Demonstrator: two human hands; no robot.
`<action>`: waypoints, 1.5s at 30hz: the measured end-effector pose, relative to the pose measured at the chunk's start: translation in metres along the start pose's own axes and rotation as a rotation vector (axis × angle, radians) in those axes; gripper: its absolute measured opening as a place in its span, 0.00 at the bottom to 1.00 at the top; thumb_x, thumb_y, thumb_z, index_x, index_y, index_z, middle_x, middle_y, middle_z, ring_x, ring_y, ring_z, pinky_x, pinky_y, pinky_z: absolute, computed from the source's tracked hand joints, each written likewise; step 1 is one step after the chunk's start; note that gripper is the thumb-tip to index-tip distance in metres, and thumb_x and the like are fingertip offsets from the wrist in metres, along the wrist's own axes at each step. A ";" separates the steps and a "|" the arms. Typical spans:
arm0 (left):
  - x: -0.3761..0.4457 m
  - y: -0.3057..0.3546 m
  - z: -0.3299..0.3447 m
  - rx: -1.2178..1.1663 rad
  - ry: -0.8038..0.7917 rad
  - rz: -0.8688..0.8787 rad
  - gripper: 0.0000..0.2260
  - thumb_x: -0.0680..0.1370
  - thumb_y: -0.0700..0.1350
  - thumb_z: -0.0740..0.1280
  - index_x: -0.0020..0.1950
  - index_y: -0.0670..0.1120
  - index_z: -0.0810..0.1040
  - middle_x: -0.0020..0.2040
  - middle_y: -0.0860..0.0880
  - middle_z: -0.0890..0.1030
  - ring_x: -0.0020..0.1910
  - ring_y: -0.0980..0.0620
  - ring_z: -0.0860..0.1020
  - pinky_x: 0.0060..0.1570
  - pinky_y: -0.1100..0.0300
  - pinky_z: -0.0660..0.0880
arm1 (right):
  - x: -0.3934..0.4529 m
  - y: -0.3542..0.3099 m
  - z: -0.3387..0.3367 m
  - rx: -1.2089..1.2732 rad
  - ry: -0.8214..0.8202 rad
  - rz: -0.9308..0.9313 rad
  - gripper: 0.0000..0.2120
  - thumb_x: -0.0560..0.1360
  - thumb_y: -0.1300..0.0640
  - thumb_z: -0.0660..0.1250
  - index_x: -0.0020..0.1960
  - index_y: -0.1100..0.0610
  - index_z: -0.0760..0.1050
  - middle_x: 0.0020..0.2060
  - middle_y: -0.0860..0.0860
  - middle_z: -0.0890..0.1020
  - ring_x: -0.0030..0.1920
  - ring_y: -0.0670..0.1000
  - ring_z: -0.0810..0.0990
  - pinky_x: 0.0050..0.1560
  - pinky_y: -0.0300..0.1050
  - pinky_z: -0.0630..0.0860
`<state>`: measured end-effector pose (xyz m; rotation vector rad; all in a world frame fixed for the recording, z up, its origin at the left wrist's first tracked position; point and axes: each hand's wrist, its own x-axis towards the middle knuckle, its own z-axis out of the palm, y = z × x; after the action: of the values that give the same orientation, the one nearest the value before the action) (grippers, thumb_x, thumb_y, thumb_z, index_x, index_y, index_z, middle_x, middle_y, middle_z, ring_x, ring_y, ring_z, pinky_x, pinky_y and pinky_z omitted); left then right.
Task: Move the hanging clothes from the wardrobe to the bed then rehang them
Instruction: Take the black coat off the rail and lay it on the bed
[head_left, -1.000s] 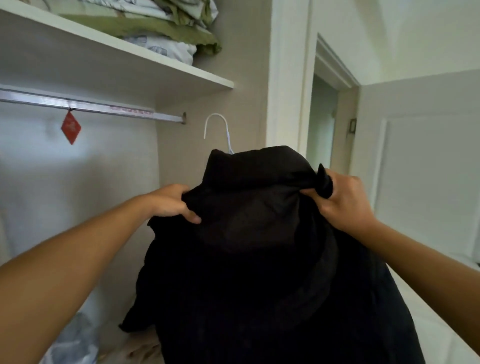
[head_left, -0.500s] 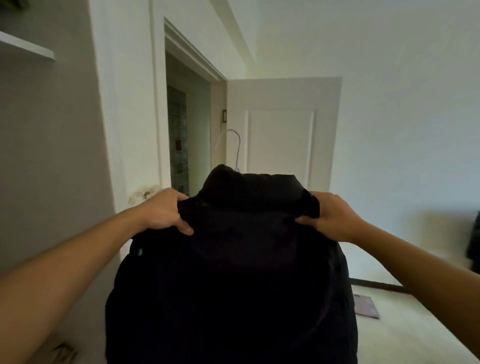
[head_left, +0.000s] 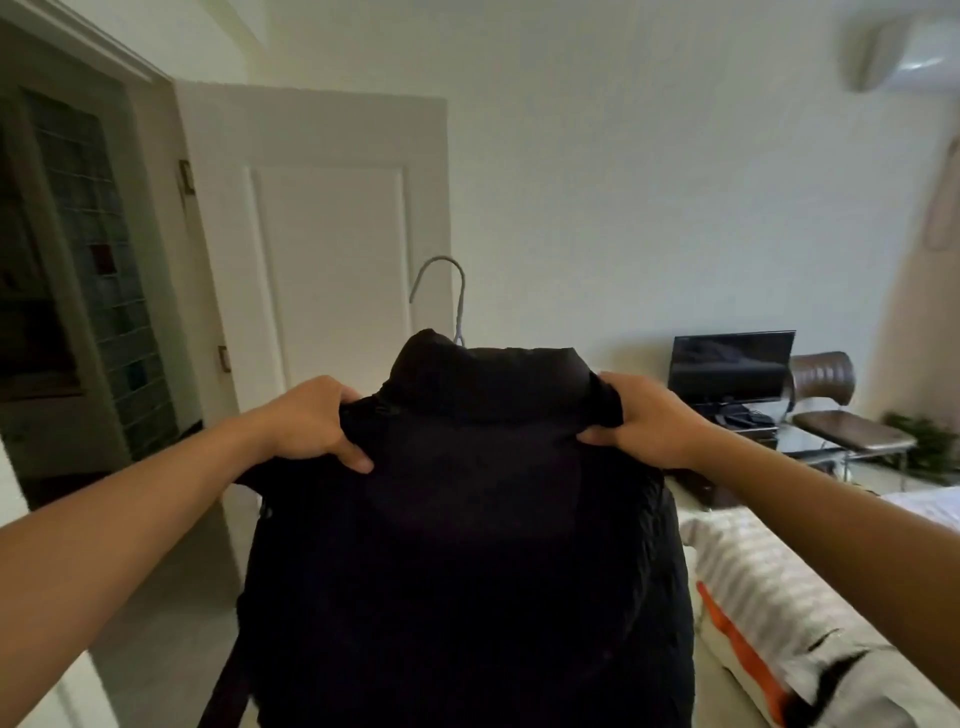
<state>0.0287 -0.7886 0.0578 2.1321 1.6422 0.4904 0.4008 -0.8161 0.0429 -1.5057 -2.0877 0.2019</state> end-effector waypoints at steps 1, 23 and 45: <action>0.014 0.012 0.011 -0.004 -0.030 0.024 0.17 0.60 0.43 0.82 0.46 0.49 0.84 0.40 0.52 0.86 0.42 0.53 0.84 0.51 0.53 0.79 | -0.006 0.014 -0.007 -0.012 0.009 0.034 0.14 0.70 0.51 0.75 0.51 0.53 0.76 0.45 0.49 0.82 0.48 0.51 0.80 0.52 0.53 0.77; 0.295 0.279 0.226 0.046 -0.495 0.710 0.11 0.62 0.40 0.81 0.38 0.50 0.83 0.33 0.55 0.83 0.35 0.57 0.82 0.40 0.62 0.74 | -0.131 0.218 -0.105 -0.228 0.282 0.730 0.12 0.69 0.51 0.75 0.47 0.48 0.74 0.42 0.46 0.80 0.43 0.46 0.79 0.48 0.46 0.75; 0.350 0.555 0.435 0.129 -0.564 1.049 0.12 0.58 0.49 0.78 0.40 0.54 0.83 0.38 0.55 0.83 0.45 0.53 0.80 0.56 0.48 0.74 | -0.266 0.325 -0.182 -0.341 0.539 1.087 0.17 0.70 0.51 0.75 0.30 0.49 0.68 0.28 0.44 0.77 0.32 0.42 0.76 0.36 0.40 0.66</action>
<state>0.7938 -0.6203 -0.0184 2.7535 0.1854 0.0171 0.8222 -0.9766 -0.0351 -2.4278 -0.7614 -0.1703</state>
